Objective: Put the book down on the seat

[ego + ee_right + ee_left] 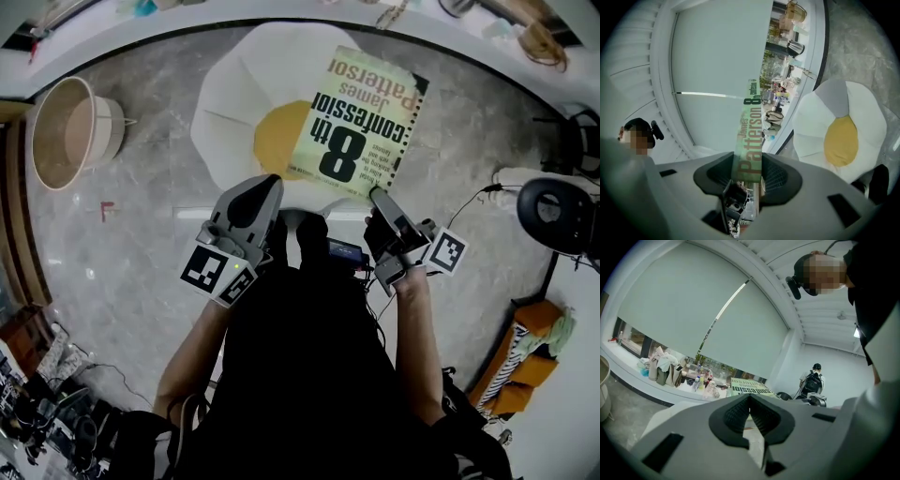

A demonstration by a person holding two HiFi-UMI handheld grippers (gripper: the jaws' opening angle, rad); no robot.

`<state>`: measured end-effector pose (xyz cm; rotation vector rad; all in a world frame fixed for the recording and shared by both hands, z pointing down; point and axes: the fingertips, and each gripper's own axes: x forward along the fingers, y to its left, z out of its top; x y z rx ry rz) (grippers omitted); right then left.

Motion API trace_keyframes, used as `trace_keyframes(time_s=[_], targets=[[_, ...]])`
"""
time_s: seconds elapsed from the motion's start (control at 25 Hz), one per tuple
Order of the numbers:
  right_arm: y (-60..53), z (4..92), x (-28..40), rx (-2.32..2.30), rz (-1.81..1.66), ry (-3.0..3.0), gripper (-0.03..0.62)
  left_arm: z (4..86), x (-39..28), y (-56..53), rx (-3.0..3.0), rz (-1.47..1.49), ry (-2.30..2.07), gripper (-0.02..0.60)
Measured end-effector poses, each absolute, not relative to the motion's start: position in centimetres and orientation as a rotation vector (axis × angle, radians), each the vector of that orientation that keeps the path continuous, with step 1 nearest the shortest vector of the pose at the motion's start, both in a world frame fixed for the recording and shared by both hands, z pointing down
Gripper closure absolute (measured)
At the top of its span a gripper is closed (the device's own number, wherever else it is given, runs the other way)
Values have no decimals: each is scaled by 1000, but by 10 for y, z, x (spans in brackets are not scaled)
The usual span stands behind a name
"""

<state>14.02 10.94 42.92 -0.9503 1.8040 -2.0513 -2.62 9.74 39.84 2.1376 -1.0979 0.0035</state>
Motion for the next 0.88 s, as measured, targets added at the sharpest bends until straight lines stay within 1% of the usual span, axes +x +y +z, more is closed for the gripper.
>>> trace_keyframes(time_s=[0.2, 0.36, 0.6, 0.88], targets=[[108, 448, 125, -855, -1903, 1796, 413, 398, -40, 82, 2323, 127, -1091, 572], [121, 439, 127, -963, -1921, 1714, 413, 399, -37, 76, 2314, 192, -940, 572], [110, 441, 124, -950, -1915, 1745, 413, 399, -53, 55, 2306, 214, -980, 571], [110, 445, 126, -855, -1866, 1770, 413, 383, -43, 56, 2382, 250, -965, 572]])
